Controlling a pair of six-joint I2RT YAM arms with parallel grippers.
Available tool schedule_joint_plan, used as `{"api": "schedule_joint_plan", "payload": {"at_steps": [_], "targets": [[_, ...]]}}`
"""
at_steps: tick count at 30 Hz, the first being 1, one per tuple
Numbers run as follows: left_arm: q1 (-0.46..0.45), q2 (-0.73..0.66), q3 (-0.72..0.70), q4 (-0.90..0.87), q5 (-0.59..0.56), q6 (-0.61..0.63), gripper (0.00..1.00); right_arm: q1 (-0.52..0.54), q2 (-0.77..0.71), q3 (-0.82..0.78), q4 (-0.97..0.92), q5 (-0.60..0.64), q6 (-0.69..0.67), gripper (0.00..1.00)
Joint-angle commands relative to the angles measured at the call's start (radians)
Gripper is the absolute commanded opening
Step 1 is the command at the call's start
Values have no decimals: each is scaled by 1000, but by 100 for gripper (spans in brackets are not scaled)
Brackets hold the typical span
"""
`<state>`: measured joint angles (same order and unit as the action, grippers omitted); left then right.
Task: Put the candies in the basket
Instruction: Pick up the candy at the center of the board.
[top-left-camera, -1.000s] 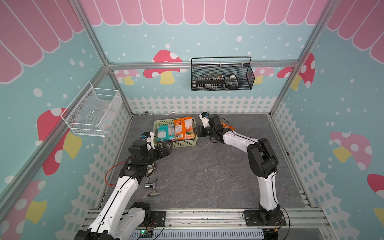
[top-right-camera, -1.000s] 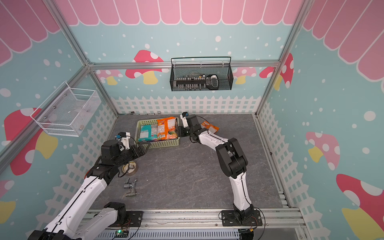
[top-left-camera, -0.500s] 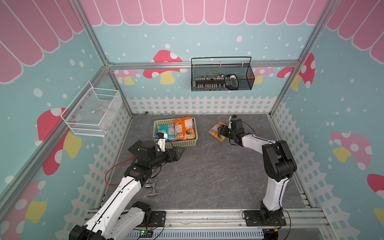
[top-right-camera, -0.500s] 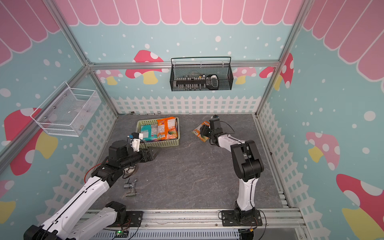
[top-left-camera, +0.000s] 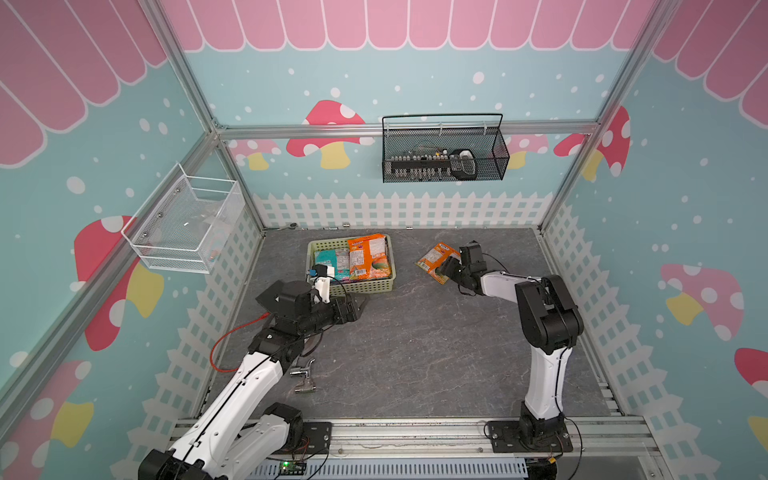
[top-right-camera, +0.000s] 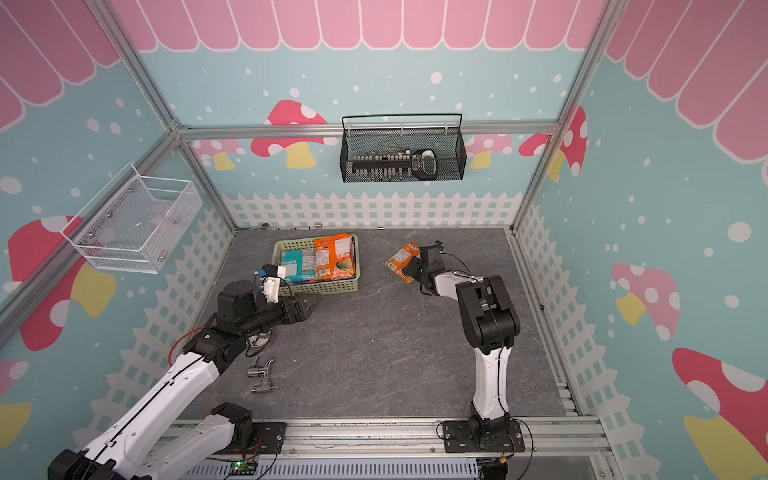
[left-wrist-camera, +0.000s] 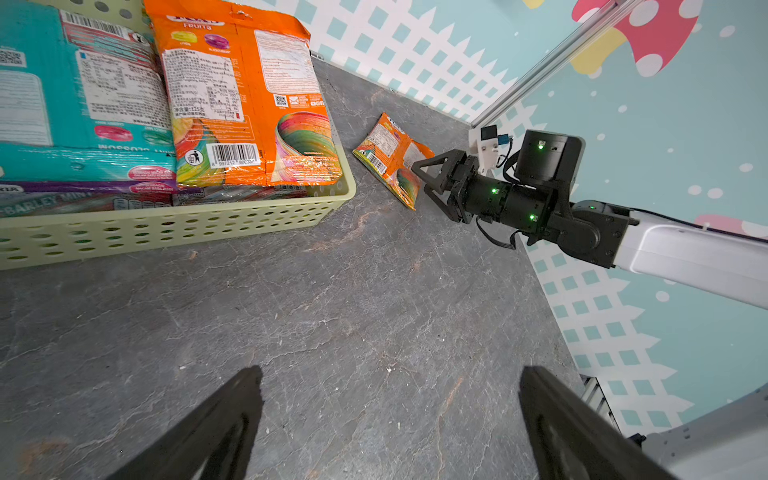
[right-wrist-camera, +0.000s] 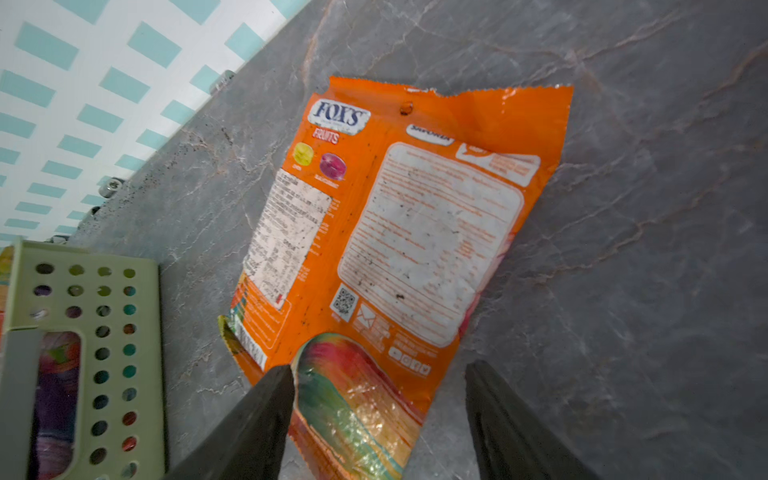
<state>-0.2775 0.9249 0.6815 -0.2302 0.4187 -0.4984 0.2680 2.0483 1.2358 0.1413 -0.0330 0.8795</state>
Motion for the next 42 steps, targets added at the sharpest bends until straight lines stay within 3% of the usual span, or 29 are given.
{"api": "schedule_joint_plan", "payload": {"at_steps": [1,8,11,14,20,28,36,42], "targets": [[-5,2,16,14,-10,20,99,-7,23,5,-10,24,25,70],[-5,-3,13,14,-3,19,99,-10,44,-27,98,-24,38,62],[-5,-13,7,14,-16,25,99,-10,43,-63,169,-30,47,53],[-6,-11,12,15,-25,29,99,-11,40,-91,232,-42,45,39],[-5,-17,6,18,-33,3,99,-12,-15,-156,332,-90,-9,0],[-9,5,-12,44,-6,-36,98,-12,-144,-253,248,-223,-192,0],[-97,53,-74,158,-1,-105,85,-5,-357,-456,93,-422,-343,0],[-210,129,-146,288,-77,-201,73,61,-452,-552,-14,-514,-410,0]]}}
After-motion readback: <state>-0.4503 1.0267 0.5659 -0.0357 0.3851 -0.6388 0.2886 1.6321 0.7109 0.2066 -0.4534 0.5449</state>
